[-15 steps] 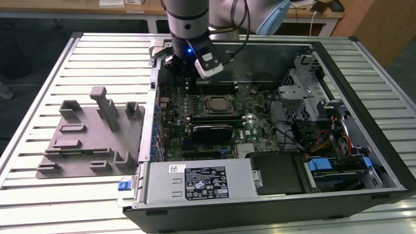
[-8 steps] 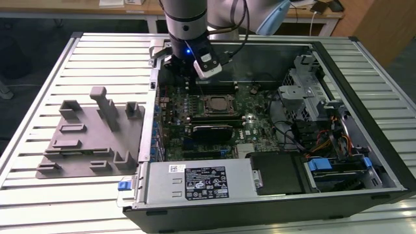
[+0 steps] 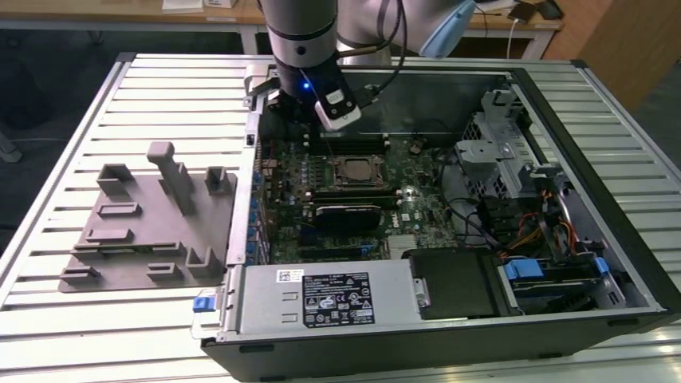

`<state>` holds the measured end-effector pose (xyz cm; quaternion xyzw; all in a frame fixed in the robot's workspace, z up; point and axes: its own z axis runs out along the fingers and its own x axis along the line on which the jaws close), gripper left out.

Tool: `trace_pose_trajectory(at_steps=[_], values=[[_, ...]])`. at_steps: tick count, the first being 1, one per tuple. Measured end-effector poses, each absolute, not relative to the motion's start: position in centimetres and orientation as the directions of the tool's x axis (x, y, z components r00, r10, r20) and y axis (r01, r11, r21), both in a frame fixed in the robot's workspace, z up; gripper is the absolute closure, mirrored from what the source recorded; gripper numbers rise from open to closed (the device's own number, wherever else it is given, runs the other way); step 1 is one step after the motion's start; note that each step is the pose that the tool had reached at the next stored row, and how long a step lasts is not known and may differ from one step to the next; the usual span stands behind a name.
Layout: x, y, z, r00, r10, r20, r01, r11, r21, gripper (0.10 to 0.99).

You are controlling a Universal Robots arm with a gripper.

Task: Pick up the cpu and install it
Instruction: 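Install the first cpu locking lever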

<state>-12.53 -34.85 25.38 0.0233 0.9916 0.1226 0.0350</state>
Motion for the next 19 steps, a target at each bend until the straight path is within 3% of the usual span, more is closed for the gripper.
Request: trace_pose_trajectory(at_steps=[19], values=[[-12.00,-34.96,24.78,-0.996,0.045,-0.072,0.024,0.965,0.262,0.980]])
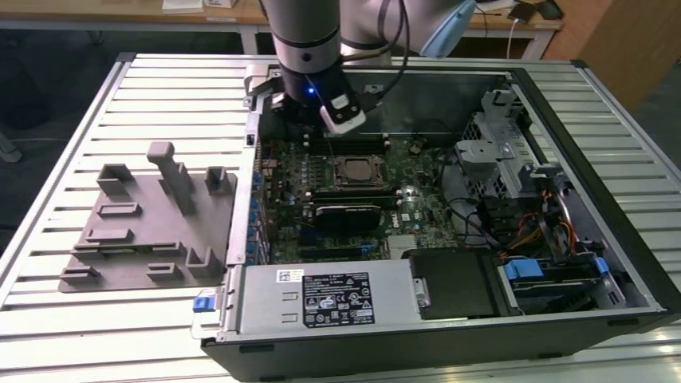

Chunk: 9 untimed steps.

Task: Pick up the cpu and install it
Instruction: 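Install the first cpu locking lever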

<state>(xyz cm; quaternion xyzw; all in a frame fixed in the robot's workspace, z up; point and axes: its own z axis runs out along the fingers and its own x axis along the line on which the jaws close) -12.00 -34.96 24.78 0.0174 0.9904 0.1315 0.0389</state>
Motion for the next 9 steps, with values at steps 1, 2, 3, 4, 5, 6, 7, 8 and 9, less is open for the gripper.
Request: trace_pose_trajectory(at_steps=[1,2,3,4,5,6,7,8,9], values=[[-11.9,-35.0,24.8,-0.996,0.045,-0.072,0.024,0.965,0.262,0.980],[-11.8,-35.0,24.8,-0.996,0.045,-0.072,0.024,0.965,0.262,0.980],[-11.8,-35.0,24.8,-0.996,0.045,-0.072,0.024,0.965,0.262,0.980],[-11.7,-35.0,24.8,-0.996,0.045,-0.072,0.024,0.965,0.262,0.980],[-11.5,-35.0,24.8,-0.996,0.045,-0.072,0.024,0.965,0.262,0.980],[-11.3,-35.0,24.7,-0.996,0.045,-0.072,0.024,0.965,0.262,0.980],[-11.1,-35.0,24.7,-0.996,0.044,-0.072,0.024,0.965,0.262,0.980],[-10.9,-35.0,24.7,-0.996,0.045,-0.072,0.024,0.965,0.262,0.980],[-10.8,-35.0,24.7,-0.996,0.044,-0.072,0.024,0.965,0.262,0.980]])
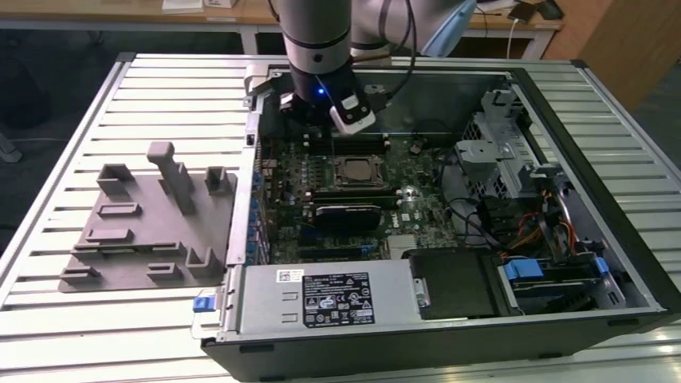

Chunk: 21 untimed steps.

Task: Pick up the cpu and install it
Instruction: 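Install the first cpu locking lever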

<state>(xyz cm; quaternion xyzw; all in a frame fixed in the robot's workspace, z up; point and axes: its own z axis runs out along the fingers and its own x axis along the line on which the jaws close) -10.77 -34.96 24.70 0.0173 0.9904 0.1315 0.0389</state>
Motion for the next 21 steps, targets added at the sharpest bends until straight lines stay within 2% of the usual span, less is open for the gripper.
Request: trace_pose_trajectory(at_steps=[21], values=[[-7.1,-35.0,24.3,-0.996,0.045,-0.071,0.024,0.965,0.262,0.980]])
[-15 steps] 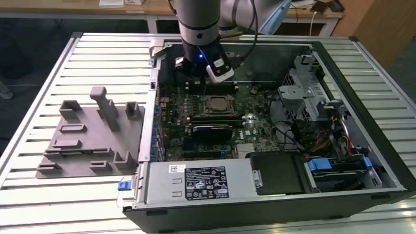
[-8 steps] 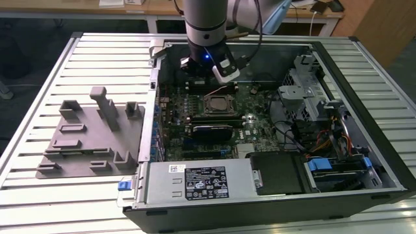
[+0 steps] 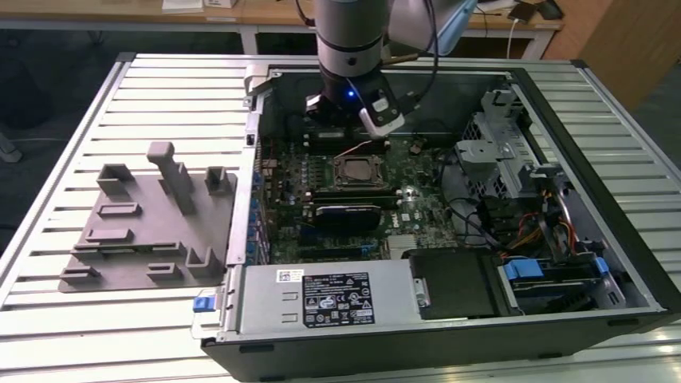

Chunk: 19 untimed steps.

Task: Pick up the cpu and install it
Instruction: 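Install the first cpu locking lever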

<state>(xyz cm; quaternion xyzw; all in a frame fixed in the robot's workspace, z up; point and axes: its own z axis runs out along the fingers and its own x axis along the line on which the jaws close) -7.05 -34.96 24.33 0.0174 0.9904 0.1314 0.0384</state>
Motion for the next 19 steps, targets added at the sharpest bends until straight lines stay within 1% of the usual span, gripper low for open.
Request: trace_pose_trajectory(at_steps=[9,15,19], values=[[-5.3,-35.0,24.2,-0.997,0.044,-0.058,0.028,0.966,0.256,0.980],[-5.3,-35.0,24.1,-0.997,0.044,-0.060,0.027,0.966,0.256,0.980],[-5.4,-35.0,23.8,-0.997,0.044,-0.070,0.025,0.968,0.248,0.980]])
